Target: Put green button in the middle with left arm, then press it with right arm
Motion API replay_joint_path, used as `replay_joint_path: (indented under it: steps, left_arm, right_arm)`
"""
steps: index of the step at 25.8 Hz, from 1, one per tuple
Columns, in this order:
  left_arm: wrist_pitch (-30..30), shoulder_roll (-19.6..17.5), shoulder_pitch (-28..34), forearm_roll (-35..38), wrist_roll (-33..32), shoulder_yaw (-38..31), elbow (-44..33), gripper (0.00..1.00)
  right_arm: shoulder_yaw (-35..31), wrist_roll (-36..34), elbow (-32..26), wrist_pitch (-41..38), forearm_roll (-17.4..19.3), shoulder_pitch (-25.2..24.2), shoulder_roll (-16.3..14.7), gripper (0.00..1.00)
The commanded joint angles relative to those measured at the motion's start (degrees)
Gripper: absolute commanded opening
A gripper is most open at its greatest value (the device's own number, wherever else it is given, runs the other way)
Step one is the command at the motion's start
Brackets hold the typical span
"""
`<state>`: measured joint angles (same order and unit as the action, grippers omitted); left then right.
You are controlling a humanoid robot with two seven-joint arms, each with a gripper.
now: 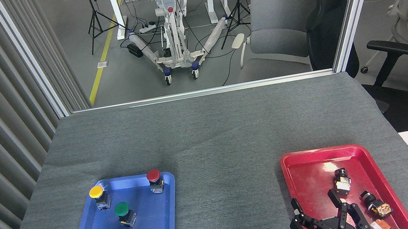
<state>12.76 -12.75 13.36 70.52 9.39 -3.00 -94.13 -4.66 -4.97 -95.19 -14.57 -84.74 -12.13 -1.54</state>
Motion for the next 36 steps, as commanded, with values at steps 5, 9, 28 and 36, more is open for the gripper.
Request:
replay_joint_path:
  steps: [5, 9, 28, 36]
  left_arm:
    - [0.34, 0.00, 0.09, 0.50, 0.28, 0.19, -0.62, 1.00]
    - [0.34, 0.00, 0.35, 0.41, 0.63, 0.19, -0.35, 1.00]
    - [-0.37, 0.09, 0.35, 0.32, 0.63, 0.01, 0.00, 1.00]
    - [-0.37, 0.09, 0.35, 0.32, 0.63, 0.01, 0.00, 1.00]
  right_arm:
    - [0.00, 0.13, 0.00, -0.02, 0.01, 0.00, -0.13, 1.00]
    - [0.00, 0.04, 0.00, -0.02, 0.01, -0.09, -0.21, 1.00]
    - [-1.05, -0.31, 0.44, 3.31, 0.45, 0.00, -0.30, 1.00]
    - [-0.62, -0.40, 0.44, 7.62, 0.45, -0.26, -0.57, 1.00]
